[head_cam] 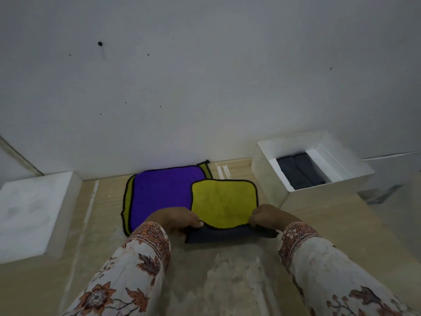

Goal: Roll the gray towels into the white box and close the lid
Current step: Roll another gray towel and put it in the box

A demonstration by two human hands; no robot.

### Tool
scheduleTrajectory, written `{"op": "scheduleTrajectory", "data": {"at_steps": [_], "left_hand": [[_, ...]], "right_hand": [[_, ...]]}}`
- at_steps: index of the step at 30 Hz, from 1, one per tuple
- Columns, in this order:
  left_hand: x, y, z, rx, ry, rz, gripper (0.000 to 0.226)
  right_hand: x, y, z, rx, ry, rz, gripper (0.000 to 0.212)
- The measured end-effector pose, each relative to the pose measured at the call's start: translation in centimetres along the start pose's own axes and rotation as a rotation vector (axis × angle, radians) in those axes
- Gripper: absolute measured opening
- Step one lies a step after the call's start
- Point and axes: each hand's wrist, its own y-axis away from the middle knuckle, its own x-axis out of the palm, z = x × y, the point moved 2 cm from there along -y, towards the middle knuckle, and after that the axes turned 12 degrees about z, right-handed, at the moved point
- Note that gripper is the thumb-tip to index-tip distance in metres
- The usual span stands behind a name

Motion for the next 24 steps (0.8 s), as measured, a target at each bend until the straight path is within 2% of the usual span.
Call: {"op": "scheduleTrajectory", "data": {"at_steps": [3, 6, 10, 15, 19, 24], "left_hand": [[-0.5, -0.8, 0.5, 0.028, -0.081, -0.066, 0.036], [-1.5, -1.8, 0.1, 0.120, 0.001, -0.212, 0.030], [-3.5, -3.3, -1.1, 0.234, 0.032, -0.491, 0.021], [-5.7, -5.5, -2.6, 0.255, -0.015, -0.672, 0.015], [-6.8, -7.1, -3.7, 0.230, -0.100, -0.806, 0.011], [-7.9, -8.9, -4.3, 0.206, -0.038, -0.886, 0.011]], "right_hand": [[-0.3, -0.4, -0.3, 0.001, 0.058, -0.016, 0.037], [-1.7, -1.0, -0.5, -0.026, 0.083, -0.156, 0.013], [-3.9, -2.0, -0.1, 0.004, 0.114, -0.368, 0.026], [-5.2, -3.4, 1.0, 0.122, 0.070, -0.629, 0.028], [-5.7, -5.2, 1.3, 0.164, -0.026, -0.659, 0.028], [-6.2, -7.7, 1.2, 0.162, -0.138, -0.694, 0.025]]}}
